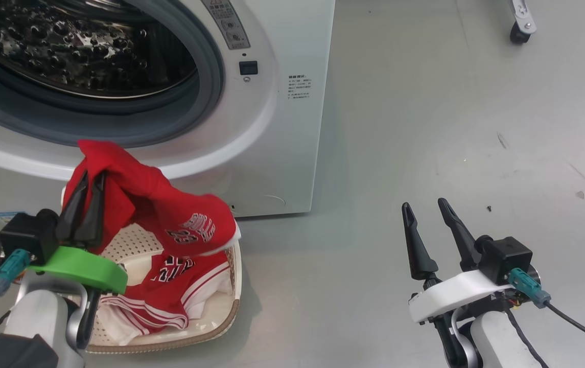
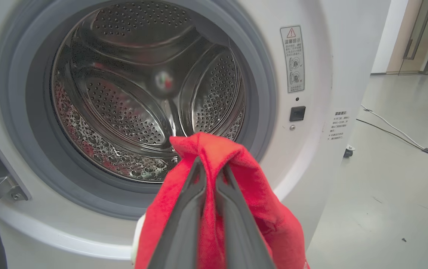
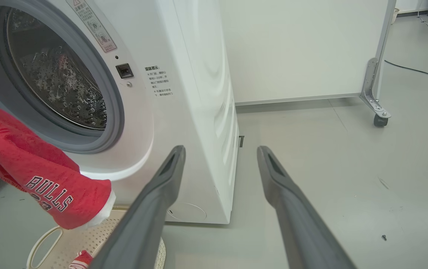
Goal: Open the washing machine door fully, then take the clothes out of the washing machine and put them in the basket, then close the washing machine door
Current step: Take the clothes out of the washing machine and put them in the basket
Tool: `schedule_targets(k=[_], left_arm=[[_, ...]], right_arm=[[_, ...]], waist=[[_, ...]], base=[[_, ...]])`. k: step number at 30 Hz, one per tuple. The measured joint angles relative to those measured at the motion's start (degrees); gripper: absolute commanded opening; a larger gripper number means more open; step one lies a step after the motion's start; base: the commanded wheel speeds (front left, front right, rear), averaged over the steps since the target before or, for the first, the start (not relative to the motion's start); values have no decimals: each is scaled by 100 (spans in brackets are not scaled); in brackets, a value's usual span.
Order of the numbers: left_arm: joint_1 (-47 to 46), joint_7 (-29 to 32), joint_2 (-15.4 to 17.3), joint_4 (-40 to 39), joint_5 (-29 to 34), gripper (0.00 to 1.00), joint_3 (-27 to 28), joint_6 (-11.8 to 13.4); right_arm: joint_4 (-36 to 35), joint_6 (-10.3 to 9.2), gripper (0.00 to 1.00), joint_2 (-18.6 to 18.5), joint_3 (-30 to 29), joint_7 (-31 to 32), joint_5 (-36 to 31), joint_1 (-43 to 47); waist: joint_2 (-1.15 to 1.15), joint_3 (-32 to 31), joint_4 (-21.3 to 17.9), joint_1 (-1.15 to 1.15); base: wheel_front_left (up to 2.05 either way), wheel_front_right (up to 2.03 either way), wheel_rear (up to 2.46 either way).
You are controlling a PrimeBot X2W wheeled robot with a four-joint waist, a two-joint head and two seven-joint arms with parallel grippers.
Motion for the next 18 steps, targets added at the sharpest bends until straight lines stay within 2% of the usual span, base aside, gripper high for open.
schedule_targets(k=[8, 18], left_arm=[[107, 0, 13, 292, 82, 0, -74, 0], [117, 85, 198, 711, 207, 0, -130, 0]], right_arm=[[-49, 0, 100, 0, 64, 0, -73, -29], [-163, -7, 100, 0, 79, 0, -146, -231]], waist=[[0, 254, -31, 0], [0, 744, -157, 0]], base=[[0, 0, 0], [0, 0, 0]])
